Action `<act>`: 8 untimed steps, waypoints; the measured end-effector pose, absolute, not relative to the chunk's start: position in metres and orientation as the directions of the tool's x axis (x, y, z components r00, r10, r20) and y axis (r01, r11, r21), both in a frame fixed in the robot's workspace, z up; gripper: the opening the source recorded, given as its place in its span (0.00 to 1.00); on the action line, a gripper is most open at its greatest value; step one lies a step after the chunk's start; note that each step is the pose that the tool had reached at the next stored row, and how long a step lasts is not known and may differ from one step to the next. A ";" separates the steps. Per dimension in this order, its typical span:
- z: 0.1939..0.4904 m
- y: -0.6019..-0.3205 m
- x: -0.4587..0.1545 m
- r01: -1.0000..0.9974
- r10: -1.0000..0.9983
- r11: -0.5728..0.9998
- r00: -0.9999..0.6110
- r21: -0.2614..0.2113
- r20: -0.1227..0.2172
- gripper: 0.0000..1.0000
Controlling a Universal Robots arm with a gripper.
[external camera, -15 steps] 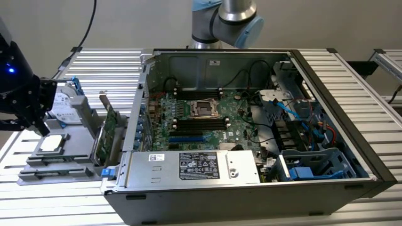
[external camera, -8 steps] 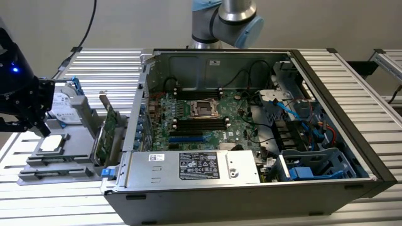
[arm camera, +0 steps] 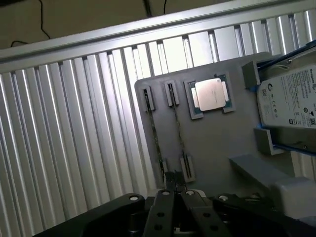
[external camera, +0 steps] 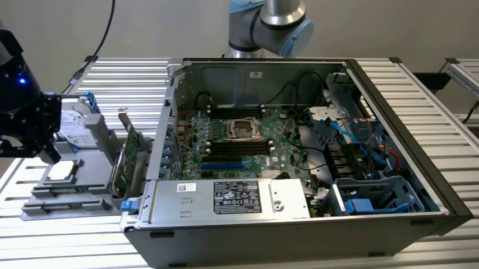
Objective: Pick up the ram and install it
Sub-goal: 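Pick up the ram and move it above insertion slot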
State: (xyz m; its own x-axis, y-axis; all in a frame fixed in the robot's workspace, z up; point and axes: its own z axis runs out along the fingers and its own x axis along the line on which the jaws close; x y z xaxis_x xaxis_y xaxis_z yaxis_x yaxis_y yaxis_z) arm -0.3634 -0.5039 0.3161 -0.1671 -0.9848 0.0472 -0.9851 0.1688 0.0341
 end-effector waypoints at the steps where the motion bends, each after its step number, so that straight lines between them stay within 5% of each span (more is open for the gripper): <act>1: 0.316 -0.504 -0.363 -0.988 -0.988 0.151 -0.149 0.034 0.047 0.11; 8: 0.316 -0.504 -0.364 -0.999 -0.999 0.026 -0.024 0.034 0.047 0.11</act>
